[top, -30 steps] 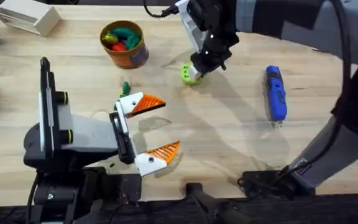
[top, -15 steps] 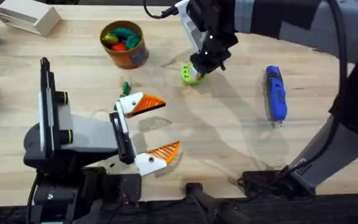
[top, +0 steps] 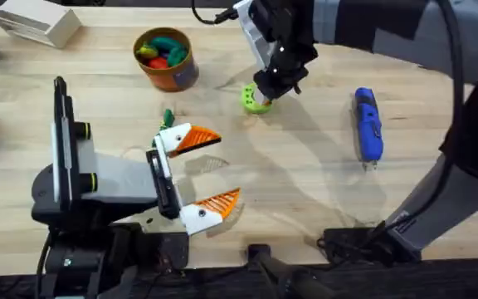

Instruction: Pick up the gripper from the table and insert it into the empty holder that is missing its gripper. Then pick up a screw, insert it into the mounting hole, and use the screwdriver to tighten it. Finally, clean up the table by picking up the vegetable and placing it into the bucket.

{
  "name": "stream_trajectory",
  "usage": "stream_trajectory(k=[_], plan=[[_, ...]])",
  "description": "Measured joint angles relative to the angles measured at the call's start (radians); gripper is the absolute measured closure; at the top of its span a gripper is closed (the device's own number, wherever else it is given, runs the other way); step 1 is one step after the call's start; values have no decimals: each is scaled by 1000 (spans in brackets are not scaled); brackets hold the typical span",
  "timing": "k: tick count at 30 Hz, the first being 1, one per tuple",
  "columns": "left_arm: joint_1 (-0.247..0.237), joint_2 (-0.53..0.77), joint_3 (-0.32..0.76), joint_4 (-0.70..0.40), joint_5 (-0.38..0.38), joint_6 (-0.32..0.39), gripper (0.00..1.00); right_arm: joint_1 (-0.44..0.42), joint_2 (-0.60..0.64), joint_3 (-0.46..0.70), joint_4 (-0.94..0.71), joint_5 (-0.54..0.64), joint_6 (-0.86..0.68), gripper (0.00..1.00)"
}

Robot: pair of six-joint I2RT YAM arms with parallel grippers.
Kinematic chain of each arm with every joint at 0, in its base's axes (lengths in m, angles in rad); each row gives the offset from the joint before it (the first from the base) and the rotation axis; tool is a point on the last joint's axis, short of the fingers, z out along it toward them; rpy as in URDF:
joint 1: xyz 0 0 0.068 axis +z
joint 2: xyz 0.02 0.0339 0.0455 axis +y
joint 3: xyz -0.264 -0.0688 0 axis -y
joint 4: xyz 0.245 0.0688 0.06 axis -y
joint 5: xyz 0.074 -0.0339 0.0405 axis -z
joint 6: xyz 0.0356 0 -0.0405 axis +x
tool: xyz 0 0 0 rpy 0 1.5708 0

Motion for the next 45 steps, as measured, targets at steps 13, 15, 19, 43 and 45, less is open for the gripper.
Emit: stream_trajectory(k=[13, 15, 19, 43, 45], plan=[[0, 0, 0, 0, 0, 0, 15, 0, 0, 0, 0, 0, 3, 992], [0, 0, 0, 0, 0, 0, 15, 0, 0, 0, 0, 0, 3, 993], [0, 0, 0, 0, 0, 0, 15, 0, 0, 0, 0, 0, 3, 994], [0, 0, 0, 0, 0, 0, 15, 0, -229, 134, -154, 0, 15, 994], [0, 0, 0, 0, 0, 0, 15, 0, -256, 155, -157, 0, 15, 994]])
